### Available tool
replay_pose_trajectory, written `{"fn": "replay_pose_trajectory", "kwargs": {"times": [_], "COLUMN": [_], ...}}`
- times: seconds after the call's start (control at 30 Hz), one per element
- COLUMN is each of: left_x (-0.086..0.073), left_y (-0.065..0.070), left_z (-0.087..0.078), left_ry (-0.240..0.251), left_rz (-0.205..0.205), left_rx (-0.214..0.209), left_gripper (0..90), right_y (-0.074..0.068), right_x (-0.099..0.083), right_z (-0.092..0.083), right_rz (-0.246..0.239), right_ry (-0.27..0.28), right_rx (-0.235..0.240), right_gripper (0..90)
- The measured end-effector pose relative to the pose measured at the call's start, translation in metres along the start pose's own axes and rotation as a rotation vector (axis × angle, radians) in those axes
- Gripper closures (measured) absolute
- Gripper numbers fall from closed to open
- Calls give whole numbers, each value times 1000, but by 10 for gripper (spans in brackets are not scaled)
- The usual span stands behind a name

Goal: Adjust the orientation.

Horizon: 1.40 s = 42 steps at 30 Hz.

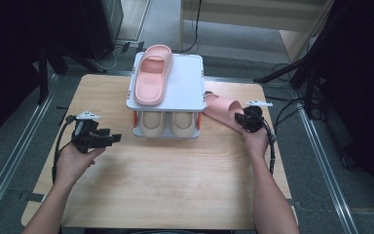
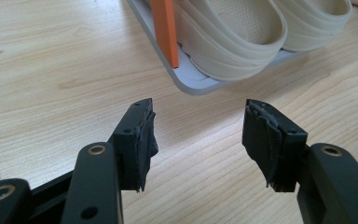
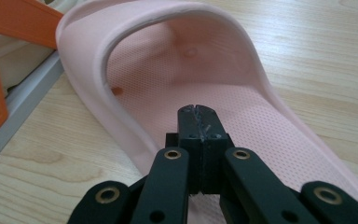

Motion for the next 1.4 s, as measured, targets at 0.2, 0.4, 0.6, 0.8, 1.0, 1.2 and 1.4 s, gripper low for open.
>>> {"fn": "replay_pose_trajectory", "kwargs": {"times": [0.2,0.4,0.6,0.8,1.0,1.2,1.4], "left_x": [-4,-5,-3,3,8,13,17], "left_y": [-2,-4,-6,-7,-8,-5,-1], "left_z": [2,3,2,2,6,11,16], "left_ry": [-23,-30,-27,-11,-12,-16,-13], "left_rz": [6,5,-4,-10,-2,5,15], "left_rx": [3,1,-16,-24,-30,-40,-50], "left_gripper": [436,437,437,437,437,437,438], "right_y": [-5,-11,-16,-24,-34,-51,-66], "right_x": [-1,-1,-2,-5,-9,-11,-12], "right_z": [2,3,1,-2,-6,-8,-10], "right_rz": [-3,-9,-25,-33,-22,-29,-21], "right_ry": [-4,-9,-14,-21,-47,-48,-48], "right_rx": [6,9,3,-1,18,42,59], "right_gripper": [900,900,900,900,900,900,900]}}
Point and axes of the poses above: each handheld gripper's, and its own axes: z roughly forward along the jaws, x roughly out of its top, y roughly to its right, the point moved 10 cm from there along z, roughly forward along the jaws, and after that the axes turned 2 degrees about -z, right-handed, at the moved point
